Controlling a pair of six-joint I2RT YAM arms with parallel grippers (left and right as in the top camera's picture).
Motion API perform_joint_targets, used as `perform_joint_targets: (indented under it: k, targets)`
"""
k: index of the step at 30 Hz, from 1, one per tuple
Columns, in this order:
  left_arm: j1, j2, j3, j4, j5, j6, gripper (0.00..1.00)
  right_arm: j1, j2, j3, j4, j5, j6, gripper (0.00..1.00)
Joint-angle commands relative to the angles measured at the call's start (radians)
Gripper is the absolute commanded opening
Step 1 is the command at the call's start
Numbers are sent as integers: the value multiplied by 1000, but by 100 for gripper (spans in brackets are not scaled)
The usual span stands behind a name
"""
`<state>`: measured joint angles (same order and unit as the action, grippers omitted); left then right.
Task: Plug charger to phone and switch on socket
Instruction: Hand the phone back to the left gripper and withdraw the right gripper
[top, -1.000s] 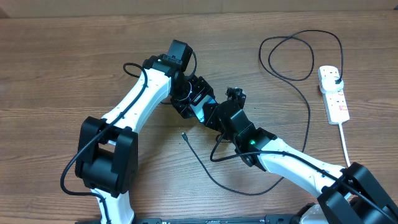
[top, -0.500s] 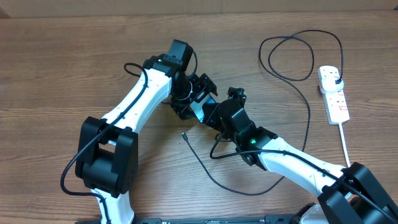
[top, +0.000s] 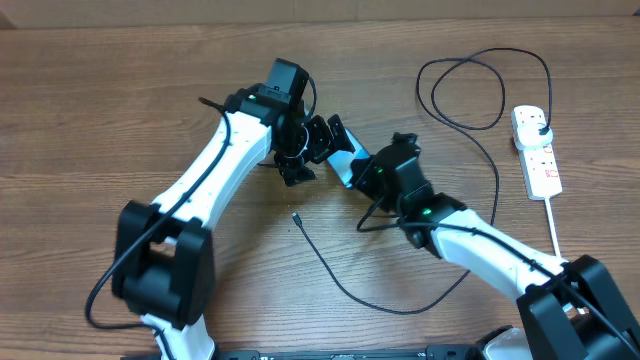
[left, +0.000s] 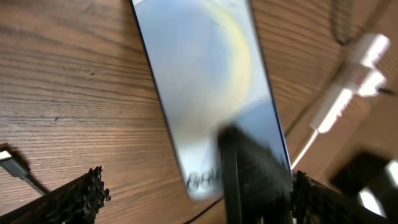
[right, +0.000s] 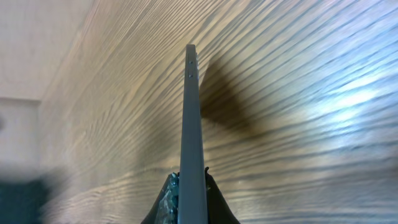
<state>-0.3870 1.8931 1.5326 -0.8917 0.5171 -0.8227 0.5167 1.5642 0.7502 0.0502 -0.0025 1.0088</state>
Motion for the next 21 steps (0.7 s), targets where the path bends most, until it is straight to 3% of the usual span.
perform_joint_targets:
  k: [1, 8, 11, 15, 21]
  targets:
    - [20, -113, 30, -10, 1, 149, 99, -71, -34, 18, 5, -145, -10, 4]
    - [64, -336, -37, -54, -145, 307, 100, -178, -112, 18, -26, -295, -32, 4]
    - [109, -457, -183, 32, -135, 330, 100, -196, -159, 18, -33, -312, -32, 4]
    - [183, -608, -472, 289, 24, 296, 100, -198, -209, 18, 15, -352, 0, 4]
    - [204, -697, -867, 931, 139, -49, 100, -190, -214, 15, 109, -381, 158, 4]
